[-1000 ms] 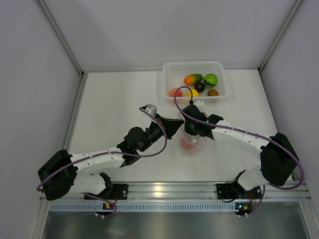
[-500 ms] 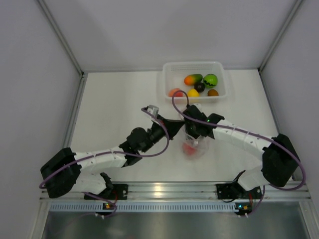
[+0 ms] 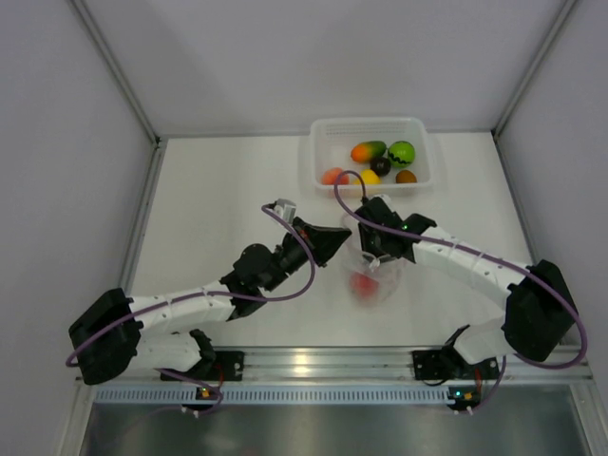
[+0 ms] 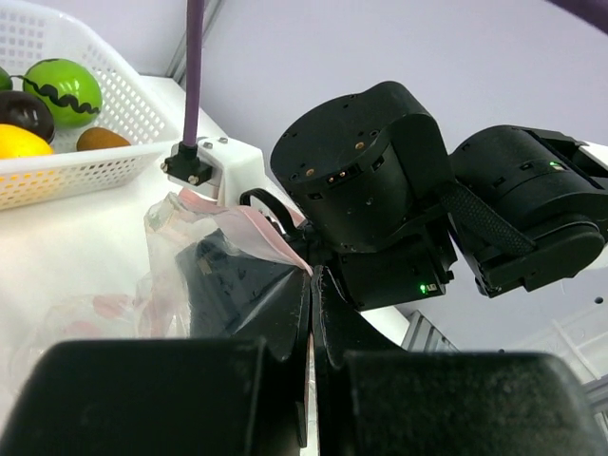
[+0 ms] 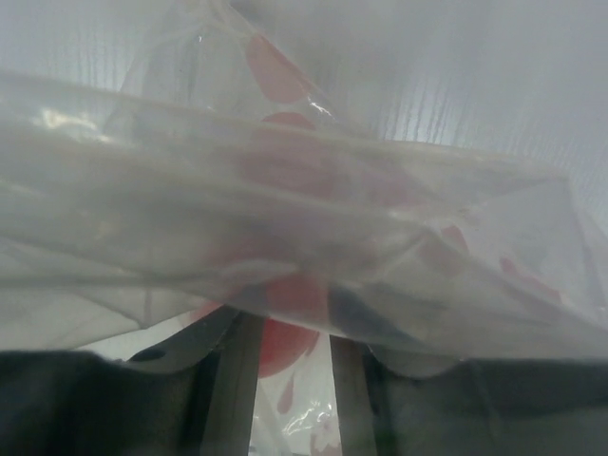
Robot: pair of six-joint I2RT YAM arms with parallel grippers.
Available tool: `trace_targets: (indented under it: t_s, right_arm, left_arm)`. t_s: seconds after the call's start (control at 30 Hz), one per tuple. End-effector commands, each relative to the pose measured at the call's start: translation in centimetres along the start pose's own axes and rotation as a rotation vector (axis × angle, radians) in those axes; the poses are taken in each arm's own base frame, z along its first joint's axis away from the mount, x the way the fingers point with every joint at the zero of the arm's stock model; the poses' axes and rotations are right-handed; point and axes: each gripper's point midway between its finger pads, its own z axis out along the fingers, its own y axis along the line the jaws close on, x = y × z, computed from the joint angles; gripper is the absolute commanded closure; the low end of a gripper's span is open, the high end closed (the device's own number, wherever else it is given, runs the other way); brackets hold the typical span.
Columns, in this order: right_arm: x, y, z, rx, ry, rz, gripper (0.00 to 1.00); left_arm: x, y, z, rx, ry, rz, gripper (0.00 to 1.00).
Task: Open the zip-top bag and remove the fake food
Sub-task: Adjust the zipper food storage bag at the center of the board.
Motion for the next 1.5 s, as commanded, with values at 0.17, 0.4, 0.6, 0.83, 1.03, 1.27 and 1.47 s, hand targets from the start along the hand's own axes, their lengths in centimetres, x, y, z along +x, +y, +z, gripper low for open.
trace_targets:
  t_s: [0.17,0.4,0.6,0.83,1.03,1.27,1.47]
  right_arm:
    - [3.6,0.9,-0.8,-0.106,0.125,-0.088,0.66]
    - [5.0,1.6,-2.1,-0.160,0.187,-0.157,0.65]
    - [6.6,5.4,-3.5,-0.386,0.216,-0.173,0.65]
    - [8.2,6.4,-5.1,-0.504,0.269,-0.207,0.66]
    - [9.9,8.1,-6.2,-0.599,0.304,-0.238,0.65]
    - [6.2,8.7,-4.6,-0.502,0.134,-0.103,0.69]
    - [2.6,8.3,-2.1,-0.369,-0.007,0.069,0.72]
  left_arm:
    - [-2.0,-1.8,0.5,0.059,-0.061,-0.028,1.00]
    - [-1.7,-1.9,0.8,0.061,-0.054,-0.023,1.00]
    - [0.1,-1.3,1.0,0.030,-0.027,0.009,1.00]
    - [-0.1,-0.5,0.6,0.000,-0.041,0.048,1.00]
    - [-0.3,0.1,0.3,-0.026,-0.054,0.072,1.00]
    - [-1.7,-1.2,2.0,0.007,-0.075,0.135,1.00]
    - [-3.6,-2.3,4.6,0.213,0.024,0.161,1.00]
